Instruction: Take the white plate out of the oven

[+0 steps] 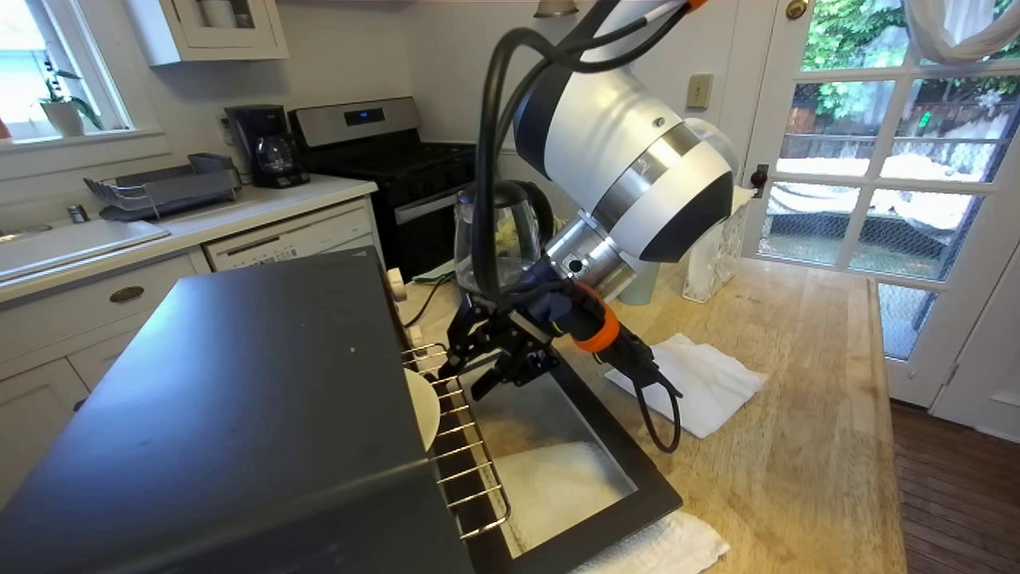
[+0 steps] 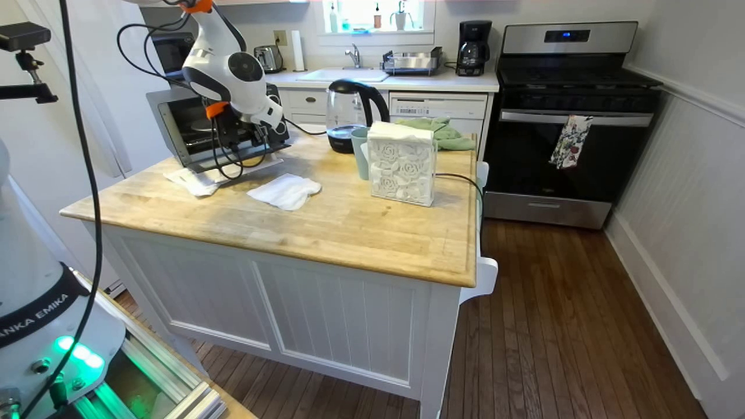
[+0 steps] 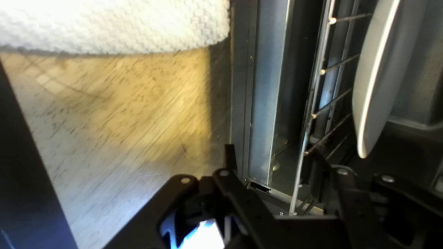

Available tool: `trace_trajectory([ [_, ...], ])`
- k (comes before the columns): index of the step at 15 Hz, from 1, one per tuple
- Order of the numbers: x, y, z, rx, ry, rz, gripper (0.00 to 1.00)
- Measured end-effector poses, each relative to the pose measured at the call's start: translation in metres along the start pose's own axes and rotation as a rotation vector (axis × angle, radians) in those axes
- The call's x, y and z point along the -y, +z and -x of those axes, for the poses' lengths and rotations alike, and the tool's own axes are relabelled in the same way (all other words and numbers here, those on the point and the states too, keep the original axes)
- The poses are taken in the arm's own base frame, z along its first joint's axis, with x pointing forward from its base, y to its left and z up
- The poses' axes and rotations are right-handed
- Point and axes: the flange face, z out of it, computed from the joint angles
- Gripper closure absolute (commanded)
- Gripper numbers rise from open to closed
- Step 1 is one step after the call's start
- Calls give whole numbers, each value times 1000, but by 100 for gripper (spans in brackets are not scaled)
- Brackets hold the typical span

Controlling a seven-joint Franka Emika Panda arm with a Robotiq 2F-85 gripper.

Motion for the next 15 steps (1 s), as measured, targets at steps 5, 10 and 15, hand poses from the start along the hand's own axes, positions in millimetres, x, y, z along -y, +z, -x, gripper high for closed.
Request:
trace_trajectory([
  [5, 1, -5, 2, -11, -25, 11, 48],
  [10, 1, -10, 3, -27, -42, 29, 30],
  [15, -6, -12, 7, -32, -47, 55, 20],
])
